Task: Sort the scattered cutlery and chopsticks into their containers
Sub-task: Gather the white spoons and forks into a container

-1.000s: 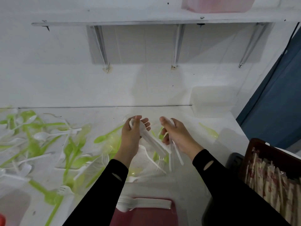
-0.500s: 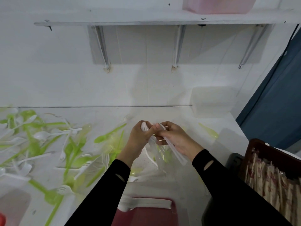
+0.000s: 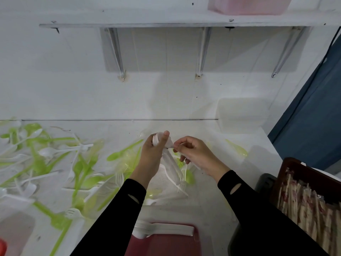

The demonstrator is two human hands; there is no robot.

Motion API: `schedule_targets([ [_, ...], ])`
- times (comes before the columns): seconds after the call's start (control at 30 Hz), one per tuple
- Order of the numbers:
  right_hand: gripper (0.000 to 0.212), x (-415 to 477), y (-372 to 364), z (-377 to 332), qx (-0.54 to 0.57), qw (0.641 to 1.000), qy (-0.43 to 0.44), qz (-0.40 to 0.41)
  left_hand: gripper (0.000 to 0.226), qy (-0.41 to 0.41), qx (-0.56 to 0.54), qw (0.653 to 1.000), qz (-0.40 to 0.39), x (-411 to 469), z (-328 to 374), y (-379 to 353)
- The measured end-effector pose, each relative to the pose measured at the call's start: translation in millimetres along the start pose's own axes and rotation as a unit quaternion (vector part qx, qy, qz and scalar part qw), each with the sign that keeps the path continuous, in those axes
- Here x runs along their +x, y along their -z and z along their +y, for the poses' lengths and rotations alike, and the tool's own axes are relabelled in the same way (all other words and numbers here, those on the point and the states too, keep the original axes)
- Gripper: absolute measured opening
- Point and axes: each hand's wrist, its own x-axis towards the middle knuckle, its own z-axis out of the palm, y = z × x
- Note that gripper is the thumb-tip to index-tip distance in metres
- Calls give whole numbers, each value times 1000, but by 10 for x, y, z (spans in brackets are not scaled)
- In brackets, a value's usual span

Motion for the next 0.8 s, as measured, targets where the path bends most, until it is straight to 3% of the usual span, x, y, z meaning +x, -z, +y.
schedule_targets([
  [0.13, 13, 0, -47, 20, -9, 999, 26, 18, 37, 30, -98, 994, -37, -26, 60, -14],
  [0.33, 16, -23, -135, 38, -64, 996, 64, 0, 47, 12, -94, 996, 4, -22, 46, -4],
  [0.4, 24, -57, -168, 17, -75, 994, 67, -34, 48, 6, -115, 993, 23, -4, 40, 22],
  [0.5, 41, -116, -195, -27, -9, 993, 20, -114, 47, -17, -127, 990, 59, -3, 42, 16],
  [0.6, 61, -136, -208, -16, -36, 987, 10, -154, 40, -63, -147, 983, 92, -15, 57, -5],
  [0.8, 72, -104, -295, 80, -104, 985, 45, -130, 47, -67, -168, 978, 101, 30, 43, 9],
])
